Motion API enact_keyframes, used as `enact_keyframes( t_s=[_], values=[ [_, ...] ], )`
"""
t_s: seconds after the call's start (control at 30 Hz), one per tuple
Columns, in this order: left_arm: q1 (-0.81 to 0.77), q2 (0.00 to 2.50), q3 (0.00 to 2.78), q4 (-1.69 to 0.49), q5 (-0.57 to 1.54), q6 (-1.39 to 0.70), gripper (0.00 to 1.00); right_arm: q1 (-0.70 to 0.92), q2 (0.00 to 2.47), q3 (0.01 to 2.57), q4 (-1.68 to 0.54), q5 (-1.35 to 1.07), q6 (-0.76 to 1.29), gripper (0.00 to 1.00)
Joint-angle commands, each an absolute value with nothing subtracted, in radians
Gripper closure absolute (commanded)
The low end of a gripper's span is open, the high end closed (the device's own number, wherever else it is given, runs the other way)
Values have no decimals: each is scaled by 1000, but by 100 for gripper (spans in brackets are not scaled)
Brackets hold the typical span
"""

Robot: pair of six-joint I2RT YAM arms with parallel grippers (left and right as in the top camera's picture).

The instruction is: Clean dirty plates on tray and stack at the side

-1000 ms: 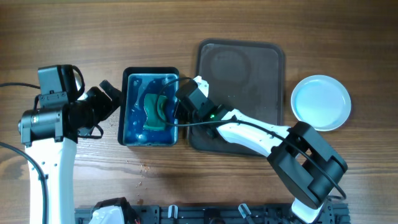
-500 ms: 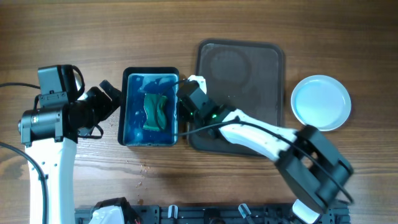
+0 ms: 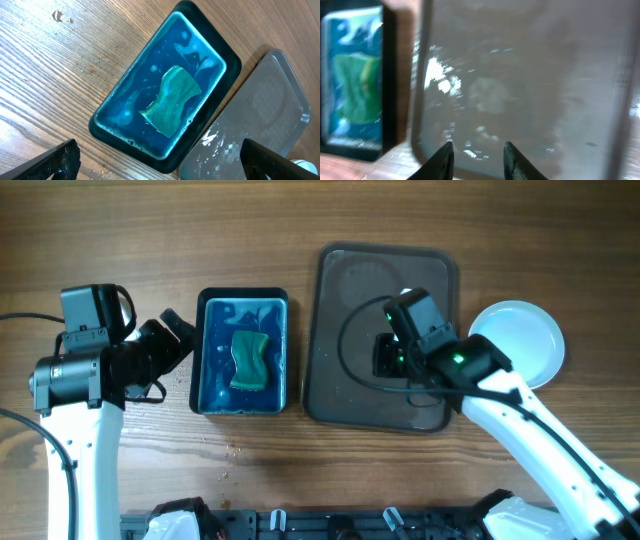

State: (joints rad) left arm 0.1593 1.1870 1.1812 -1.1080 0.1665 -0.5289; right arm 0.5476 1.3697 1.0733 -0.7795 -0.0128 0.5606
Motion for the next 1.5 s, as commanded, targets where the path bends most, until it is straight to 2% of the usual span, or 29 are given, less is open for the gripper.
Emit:
enact_keyframes(
  t_s=[0.0, 0.3, 0.37, 0.53, 0.57, 0.63, 0.7, 0.87, 1.2, 1.47],
  values=[
    [166, 1180, 1193, -1108, 178, -528, 0, 577, 1449, 1052, -714, -260, 574, 71],
    [166, 1180, 1193, -1108, 178, -528, 0, 771, 1767, 1052, -442, -136, 738, 71],
    [166, 1180, 1193, -1108, 178, -528, 0, 792, 1832, 1052, -342, -118, 713, 62],
    [166, 1180, 1193, -1108, 178, -528, 0, 804, 1909, 1053, -311, -40, 744, 61],
    [166, 1180, 1193, -1108, 178, -528, 0, 804, 1912, 1053, -309, -40, 747, 63],
    [166, 1180, 1193, -1108, 178, -528, 0, 804, 1914, 1053, -307, -40, 764, 74],
    [166, 1180, 1193, -1108, 178, -528, 0, 810, 1914, 1053, -312, -41, 801, 78],
    [166, 1180, 1193, -1108, 178, -528, 0, 838, 1914, 1053, -332, -49, 867, 80],
    [166, 1180, 1193, -1108, 178, -528, 0, 880, 1914, 1053, -353, -77, 954, 92],
    [166, 1180, 1193, -1108, 178, -528, 0, 880, 1914, 1053, -428, -22, 1014, 91]
  ],
)
